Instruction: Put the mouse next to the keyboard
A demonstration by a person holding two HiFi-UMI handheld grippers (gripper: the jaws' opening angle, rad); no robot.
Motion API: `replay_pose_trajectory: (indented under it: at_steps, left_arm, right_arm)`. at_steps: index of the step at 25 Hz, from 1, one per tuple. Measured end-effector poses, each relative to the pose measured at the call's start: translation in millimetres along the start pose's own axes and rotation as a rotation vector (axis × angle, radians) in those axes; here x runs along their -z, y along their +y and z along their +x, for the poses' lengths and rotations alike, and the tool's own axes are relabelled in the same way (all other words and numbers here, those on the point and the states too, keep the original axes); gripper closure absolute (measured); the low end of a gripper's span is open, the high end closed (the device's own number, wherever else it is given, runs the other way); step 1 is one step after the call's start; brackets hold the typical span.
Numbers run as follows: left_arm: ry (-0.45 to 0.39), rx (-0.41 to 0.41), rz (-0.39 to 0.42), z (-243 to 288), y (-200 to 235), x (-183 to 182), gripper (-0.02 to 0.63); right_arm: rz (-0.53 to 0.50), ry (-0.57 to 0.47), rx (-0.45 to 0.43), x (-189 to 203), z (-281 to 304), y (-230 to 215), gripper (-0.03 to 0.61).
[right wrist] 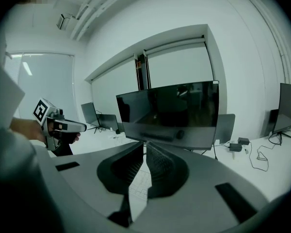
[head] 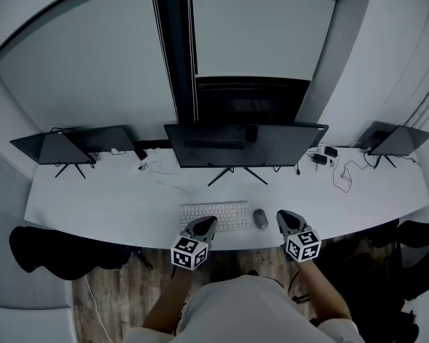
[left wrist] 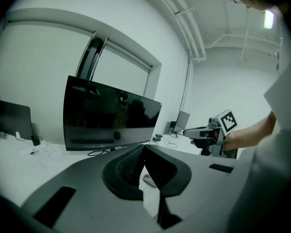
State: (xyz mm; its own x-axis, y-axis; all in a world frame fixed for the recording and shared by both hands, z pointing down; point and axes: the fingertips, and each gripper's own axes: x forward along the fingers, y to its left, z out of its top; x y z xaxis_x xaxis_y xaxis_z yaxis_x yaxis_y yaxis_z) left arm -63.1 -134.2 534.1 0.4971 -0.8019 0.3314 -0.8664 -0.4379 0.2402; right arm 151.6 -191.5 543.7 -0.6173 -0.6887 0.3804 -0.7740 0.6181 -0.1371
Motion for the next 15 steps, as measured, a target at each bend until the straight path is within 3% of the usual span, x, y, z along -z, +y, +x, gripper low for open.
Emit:
replay_pose_trajectory:
  at_steps: [15]
  left_arm:
    - [-0.016,-0.029,-0.007,18,-5,-8,0.597]
  right_arm:
    - [-0.010,-0.007,-0.040,-4,5,-13,0.537]
